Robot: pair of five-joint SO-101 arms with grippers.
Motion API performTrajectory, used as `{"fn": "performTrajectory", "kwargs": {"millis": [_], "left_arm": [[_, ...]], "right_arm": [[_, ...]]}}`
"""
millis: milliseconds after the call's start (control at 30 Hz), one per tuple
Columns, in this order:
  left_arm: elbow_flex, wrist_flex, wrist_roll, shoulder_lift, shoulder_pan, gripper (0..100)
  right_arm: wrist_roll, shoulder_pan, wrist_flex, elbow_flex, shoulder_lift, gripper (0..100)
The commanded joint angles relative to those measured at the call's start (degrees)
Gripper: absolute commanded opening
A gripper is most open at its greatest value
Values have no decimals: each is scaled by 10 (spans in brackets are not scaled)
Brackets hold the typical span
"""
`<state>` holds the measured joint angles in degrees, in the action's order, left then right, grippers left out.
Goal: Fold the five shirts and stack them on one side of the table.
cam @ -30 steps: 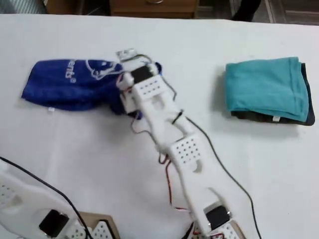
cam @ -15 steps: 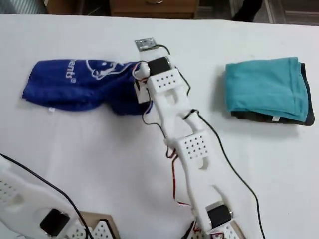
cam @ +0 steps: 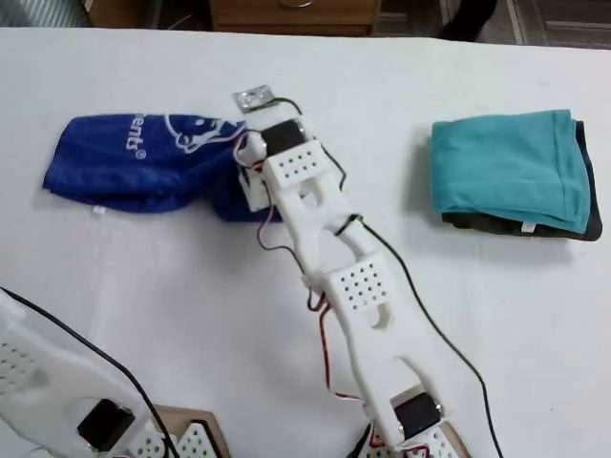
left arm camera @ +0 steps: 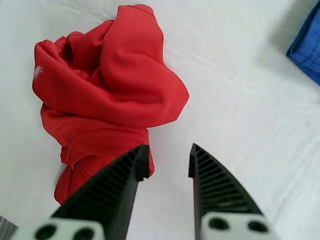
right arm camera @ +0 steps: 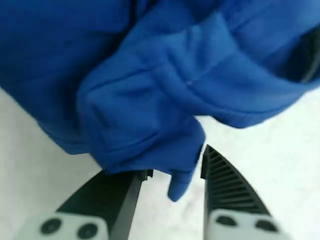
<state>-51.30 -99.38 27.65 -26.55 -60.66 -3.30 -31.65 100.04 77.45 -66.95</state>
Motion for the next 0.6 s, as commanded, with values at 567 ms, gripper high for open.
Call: {"fn": "performTrajectory", "kwargs": {"millis": [567], "left_arm": [[-2, 9, 0, 29, 16, 154]], "right_arm": [[5, 66, 11, -39, 8, 13]]}}
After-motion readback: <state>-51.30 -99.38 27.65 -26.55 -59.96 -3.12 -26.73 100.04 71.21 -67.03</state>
